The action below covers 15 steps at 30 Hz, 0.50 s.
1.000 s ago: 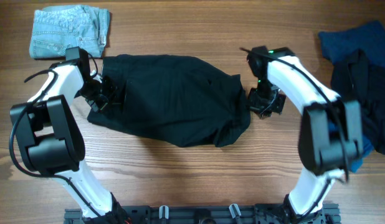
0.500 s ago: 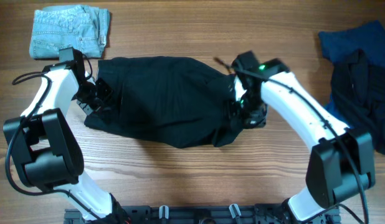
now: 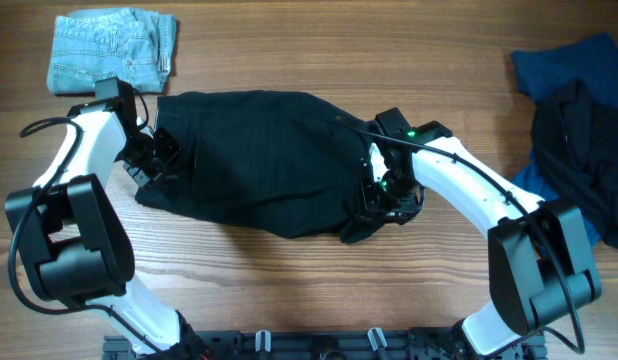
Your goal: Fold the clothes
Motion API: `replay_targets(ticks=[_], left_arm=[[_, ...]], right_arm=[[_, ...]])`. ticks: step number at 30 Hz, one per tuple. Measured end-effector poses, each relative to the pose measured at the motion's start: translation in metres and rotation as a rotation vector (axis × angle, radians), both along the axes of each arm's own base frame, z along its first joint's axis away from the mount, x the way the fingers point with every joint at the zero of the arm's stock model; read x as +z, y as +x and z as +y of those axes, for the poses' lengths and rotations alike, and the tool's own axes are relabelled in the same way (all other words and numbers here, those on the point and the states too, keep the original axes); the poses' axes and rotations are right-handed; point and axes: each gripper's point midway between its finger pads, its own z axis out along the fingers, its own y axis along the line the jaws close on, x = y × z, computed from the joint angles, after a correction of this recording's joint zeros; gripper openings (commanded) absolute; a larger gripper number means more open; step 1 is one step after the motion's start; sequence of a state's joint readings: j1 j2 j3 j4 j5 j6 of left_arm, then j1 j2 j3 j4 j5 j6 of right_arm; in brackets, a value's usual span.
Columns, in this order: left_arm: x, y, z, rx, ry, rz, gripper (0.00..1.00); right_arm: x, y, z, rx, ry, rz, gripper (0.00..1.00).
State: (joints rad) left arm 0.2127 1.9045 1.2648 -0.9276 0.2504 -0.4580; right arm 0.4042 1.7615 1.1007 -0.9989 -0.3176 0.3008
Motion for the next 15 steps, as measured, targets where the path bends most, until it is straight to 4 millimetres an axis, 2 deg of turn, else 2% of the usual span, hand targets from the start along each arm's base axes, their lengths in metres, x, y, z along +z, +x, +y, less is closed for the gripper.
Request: replay_targets(ticks=[2, 3, 4, 12, 15], left_arm=[[0.000, 0.000, 0.000, 0.000, 0.000, 0.000, 0.25], [0.000, 0.000, 0.000, 0.000, 0.000, 0.000, 0.25], [0.000, 0.000, 0.000, 0.000, 0.000, 0.000, 0.25], [0.000, 0.000, 0.000, 0.000, 0.000, 0.000, 0.27], [0.000, 0.000, 0.000, 0.000, 0.000, 0.001, 0.27]], right_arm=[[0.000, 0.001, 0.001, -0.006, 0.002, -0.003, 0.17], [0.000, 0.001, 0.001, -0.003, 0.002, -0.004, 0.06], [0.000, 0.001, 0.000, -0.004, 0.001, -0.001, 0.04], [-0.002, -0.008, -0.018, -0.079, -0.119, 0.043, 0.04], [-0.001, -0.019, -0.030, -0.124, -0.190, 0.090, 0.04]])
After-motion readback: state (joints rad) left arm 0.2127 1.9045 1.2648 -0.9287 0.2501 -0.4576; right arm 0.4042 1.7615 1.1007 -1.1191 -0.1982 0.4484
